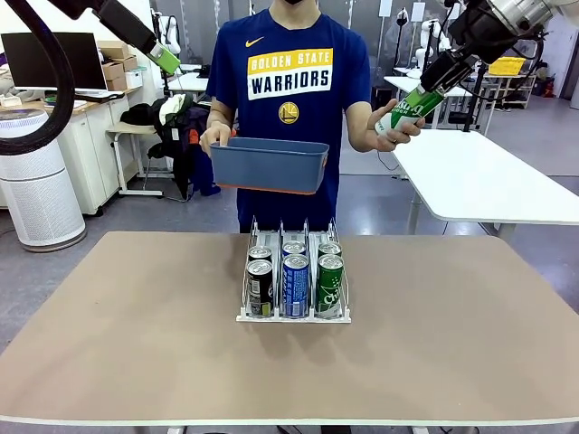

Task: Fill the beverage cans into the dispenser.
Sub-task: Place the picked Sprite in the line of the Automatic Can Dispenser with the same cans.

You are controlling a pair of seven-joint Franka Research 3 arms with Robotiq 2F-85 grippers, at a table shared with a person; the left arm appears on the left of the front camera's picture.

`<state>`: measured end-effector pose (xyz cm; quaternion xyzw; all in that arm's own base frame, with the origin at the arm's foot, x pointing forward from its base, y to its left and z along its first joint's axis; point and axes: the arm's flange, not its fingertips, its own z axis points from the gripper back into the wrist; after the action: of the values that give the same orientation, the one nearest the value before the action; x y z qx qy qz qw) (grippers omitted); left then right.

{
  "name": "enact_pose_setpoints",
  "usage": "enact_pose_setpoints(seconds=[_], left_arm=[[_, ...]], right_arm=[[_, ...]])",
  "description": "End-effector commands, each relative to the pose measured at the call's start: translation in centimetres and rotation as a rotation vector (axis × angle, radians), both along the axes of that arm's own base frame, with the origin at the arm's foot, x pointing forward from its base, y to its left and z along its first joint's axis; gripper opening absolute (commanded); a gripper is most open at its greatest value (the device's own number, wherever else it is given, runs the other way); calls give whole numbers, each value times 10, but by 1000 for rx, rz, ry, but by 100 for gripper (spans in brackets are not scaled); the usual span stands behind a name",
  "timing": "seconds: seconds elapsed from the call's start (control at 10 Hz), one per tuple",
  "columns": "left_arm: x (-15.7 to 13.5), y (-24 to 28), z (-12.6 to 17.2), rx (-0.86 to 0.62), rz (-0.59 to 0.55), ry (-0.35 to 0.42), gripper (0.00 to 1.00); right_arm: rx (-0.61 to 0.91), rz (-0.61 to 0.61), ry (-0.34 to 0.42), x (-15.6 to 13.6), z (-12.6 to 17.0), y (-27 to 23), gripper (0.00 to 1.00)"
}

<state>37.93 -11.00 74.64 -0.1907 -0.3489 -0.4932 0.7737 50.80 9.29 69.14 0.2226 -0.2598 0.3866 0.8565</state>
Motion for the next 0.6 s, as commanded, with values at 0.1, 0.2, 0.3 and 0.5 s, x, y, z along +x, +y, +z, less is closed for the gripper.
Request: enact_pose_setpoints(seconds=[0.1, 0.2, 0.3, 0.5], left_arm=[[-2, 1, 0, 5, 1, 8, 100], [-2, 1, 0, 5, 1, 8, 100], [-2, 1, 0, 5, 1, 8, 100], [-2, 1, 0, 5, 1, 8, 100]], right_arm=[[-2, 3, 1, 0, 0, 1, 0], [-2, 3, 1, 0, 0, 1, 0], [-2, 3, 1, 0, 0, 1, 0], [-2, 3, 1, 0, 0, 1, 0]])
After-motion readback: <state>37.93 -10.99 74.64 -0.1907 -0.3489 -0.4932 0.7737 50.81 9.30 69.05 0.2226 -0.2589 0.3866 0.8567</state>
